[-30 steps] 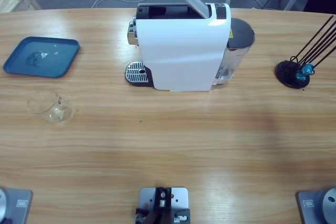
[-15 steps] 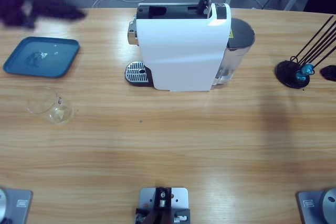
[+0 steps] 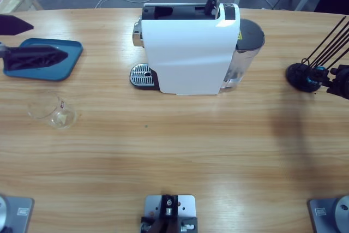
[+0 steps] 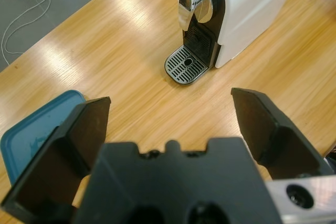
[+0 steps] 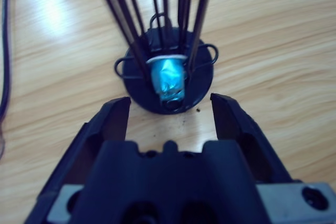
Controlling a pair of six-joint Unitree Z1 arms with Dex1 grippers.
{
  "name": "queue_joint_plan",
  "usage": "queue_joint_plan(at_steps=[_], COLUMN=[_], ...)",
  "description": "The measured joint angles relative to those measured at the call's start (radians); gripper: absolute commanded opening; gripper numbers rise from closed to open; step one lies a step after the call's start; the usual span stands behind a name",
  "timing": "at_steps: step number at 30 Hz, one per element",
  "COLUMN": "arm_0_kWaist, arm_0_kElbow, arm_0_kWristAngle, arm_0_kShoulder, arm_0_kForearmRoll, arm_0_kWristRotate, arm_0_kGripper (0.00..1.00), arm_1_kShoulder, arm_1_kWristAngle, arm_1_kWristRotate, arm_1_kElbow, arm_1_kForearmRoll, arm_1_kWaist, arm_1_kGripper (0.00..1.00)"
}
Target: Pour coffee
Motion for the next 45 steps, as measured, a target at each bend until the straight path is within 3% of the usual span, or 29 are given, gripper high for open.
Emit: queue_joint_plan(at_steps=[7, 21, 24, 30, 32, 34, 36, 39, 45], arm_0_kWaist=[0.000, 0.000, 0.000, 0.000, 0.000, 0.000, 0.000, 0.000, 0.000], arm_0_kElbow=[0.000, 0.000, 0.000, 0.000, 0.000, 0.000, 0.000, 0.000, 0.000], arm_0_kWristAngle=[0.000, 0.000, 0.000, 0.000, 0.000, 0.000, 0.000, 0.000, 0.000], arm_0_kShoulder=[0.000, 0.000, 0.000, 0.000, 0.000, 0.000, 0.000, 0.000, 0.000], arm_0_kForearmRoll=[0.000, 0.000, 0.000, 0.000, 0.000, 0.000, 0.000, 0.000, 0.000], arm_0_kWristRotate=[-0.013, -0.015, -0.016, -0.016, -0.016, -0.016, -0.016, -0.017, -0.017], arm_0_kGripper=[0.996, 0.991, 0.991, 0.991, 0.991, 0.991, 0.991, 0.991, 0.991], arm_1_kShoulder=[0.027, 0.074, 0.074, 0.074, 0.074, 0.074, 0.075, 0.078, 0.080], arm_1_kWristAngle=[0.043, 0.066, 0.066, 0.087, 0.099, 0.107, 0.114, 0.123, 0.147], arm_1_kWristRotate=[-0.039, -0.058, -0.069, -0.088, -0.092, -0.096, -0.097, -0.098, -0.109], arm_1_kElbow=[0.002, 0.033, 0.042, 0.042, 0.042, 0.042, 0.042, 0.042, 0.042], arm_1_kForearmRoll=[-0.081, -0.130, -0.133, -0.157, -0.163, -0.168, -0.172, -0.177, -0.182], arm_1_kWaist=[-0.061, -0.063, -0.077, -0.116, -0.122, -0.129, -0.132, -0.132, -0.132], arm_1_kGripper=[0.545, 0.543, 0.462, 0.457, 0.415, 0.307, 0.297, 0.047, 0.000])
